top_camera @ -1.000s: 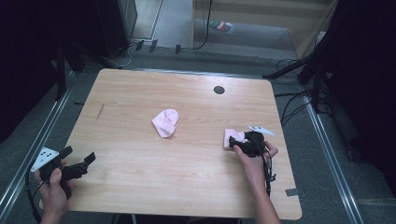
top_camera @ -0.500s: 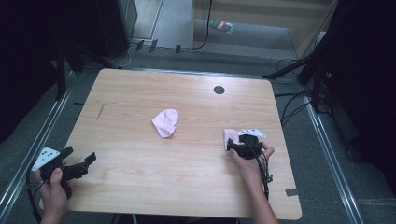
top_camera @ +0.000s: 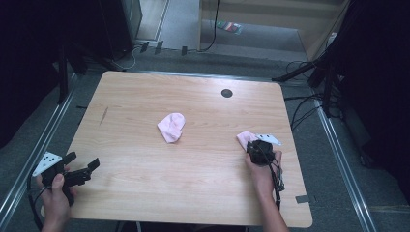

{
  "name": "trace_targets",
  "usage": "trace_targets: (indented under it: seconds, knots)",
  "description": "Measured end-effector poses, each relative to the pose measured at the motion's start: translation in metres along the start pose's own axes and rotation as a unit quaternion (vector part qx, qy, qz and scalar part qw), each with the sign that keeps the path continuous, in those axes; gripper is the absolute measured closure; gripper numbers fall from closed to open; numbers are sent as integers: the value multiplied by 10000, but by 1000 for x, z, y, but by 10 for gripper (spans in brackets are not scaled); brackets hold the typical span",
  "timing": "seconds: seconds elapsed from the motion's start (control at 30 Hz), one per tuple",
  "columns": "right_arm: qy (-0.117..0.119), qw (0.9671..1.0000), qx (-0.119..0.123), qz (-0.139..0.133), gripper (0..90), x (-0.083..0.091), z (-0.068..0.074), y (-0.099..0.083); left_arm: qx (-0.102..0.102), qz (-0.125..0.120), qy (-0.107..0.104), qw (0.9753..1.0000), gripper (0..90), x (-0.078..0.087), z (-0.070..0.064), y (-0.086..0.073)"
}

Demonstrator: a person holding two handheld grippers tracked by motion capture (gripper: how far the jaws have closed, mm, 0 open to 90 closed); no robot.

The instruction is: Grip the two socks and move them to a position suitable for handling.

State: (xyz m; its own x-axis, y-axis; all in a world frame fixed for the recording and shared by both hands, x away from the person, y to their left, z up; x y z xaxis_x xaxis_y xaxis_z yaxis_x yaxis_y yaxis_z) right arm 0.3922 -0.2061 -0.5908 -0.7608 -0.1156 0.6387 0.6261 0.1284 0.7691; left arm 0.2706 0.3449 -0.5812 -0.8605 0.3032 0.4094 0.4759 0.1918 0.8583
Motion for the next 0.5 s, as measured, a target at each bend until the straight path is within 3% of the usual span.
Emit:
trace_targets:
  seconds: [0.17, 0.27, 0.3, 0.43, 0.5]
  knots:
    - [120, 9999, -76, -12, 825, 1, -2, 3, -7, 22, -13, 10000, 3, 0, 0, 0]
    - [211, 9995, -130, -210, 827, 9, 1, 8, -11, 39, -14, 10000, 3, 0, 0, 0]
    - [347, 9985, -123, -394, 827, 20, 7, 14, -14, 36, -2, 10000, 3, 0, 0, 0]
    - [465, 9969, -14, -628, 825, 38, 18, 22, -54, 35, 28, 10000, 3, -1, -1, 0]
    - [662, 9952, -48, -713, 826, 52, 28, 26, -58, 43, 45, 10000, 3, -1, -1, 0]
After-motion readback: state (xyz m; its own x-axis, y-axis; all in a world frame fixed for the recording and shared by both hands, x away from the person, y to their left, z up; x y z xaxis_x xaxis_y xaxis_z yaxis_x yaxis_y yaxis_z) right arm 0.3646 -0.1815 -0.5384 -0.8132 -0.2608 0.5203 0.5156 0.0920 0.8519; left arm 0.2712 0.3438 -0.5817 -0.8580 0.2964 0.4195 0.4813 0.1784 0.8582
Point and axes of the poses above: each handheld gripper's, and its own axes: x roughly backward along the jaws, y roughly out of its top, z roughly to its left, the point moved 7 cm from there along -x, roughly forward along the jaws, and after that the axes turned 5 degrees about x, right-handed, at the moved point
